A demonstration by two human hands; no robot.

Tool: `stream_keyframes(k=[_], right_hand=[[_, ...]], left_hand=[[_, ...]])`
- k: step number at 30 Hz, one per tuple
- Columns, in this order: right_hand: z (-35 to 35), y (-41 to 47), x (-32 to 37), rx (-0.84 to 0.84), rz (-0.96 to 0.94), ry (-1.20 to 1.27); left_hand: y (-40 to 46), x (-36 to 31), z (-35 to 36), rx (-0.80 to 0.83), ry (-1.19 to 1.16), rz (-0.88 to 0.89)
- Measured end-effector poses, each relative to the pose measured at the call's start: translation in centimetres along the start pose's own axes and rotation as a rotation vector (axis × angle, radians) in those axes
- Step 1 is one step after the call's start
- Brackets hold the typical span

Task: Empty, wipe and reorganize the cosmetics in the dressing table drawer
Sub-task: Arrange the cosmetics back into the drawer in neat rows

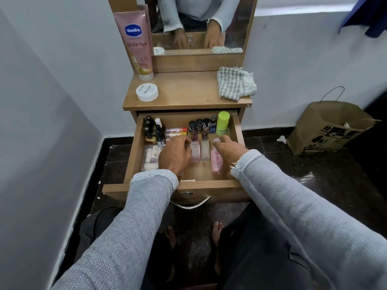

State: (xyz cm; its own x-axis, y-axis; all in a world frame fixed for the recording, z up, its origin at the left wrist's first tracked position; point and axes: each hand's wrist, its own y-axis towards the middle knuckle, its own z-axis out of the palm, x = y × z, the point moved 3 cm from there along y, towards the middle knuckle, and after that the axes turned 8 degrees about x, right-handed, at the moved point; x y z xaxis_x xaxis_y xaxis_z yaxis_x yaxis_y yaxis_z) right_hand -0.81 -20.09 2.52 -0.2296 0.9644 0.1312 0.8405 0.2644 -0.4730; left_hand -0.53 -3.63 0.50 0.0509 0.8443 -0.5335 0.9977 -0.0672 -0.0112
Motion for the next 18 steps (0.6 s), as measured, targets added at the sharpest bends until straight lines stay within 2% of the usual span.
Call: stream_keyframes(k=[10, 18], right_hand=[[1.18, -0.41, 0.39, -0.019, 0.0, 0.014], [1.3, -0.33, 0.49, -0.057, 0.012, 0.034]], left_hand=[[-0.2, 0.07, 0.28, 0.029, -0.005, 0.016], [-0.38, 0.16, 0.84, 0.183, 0.154, 0.007]])
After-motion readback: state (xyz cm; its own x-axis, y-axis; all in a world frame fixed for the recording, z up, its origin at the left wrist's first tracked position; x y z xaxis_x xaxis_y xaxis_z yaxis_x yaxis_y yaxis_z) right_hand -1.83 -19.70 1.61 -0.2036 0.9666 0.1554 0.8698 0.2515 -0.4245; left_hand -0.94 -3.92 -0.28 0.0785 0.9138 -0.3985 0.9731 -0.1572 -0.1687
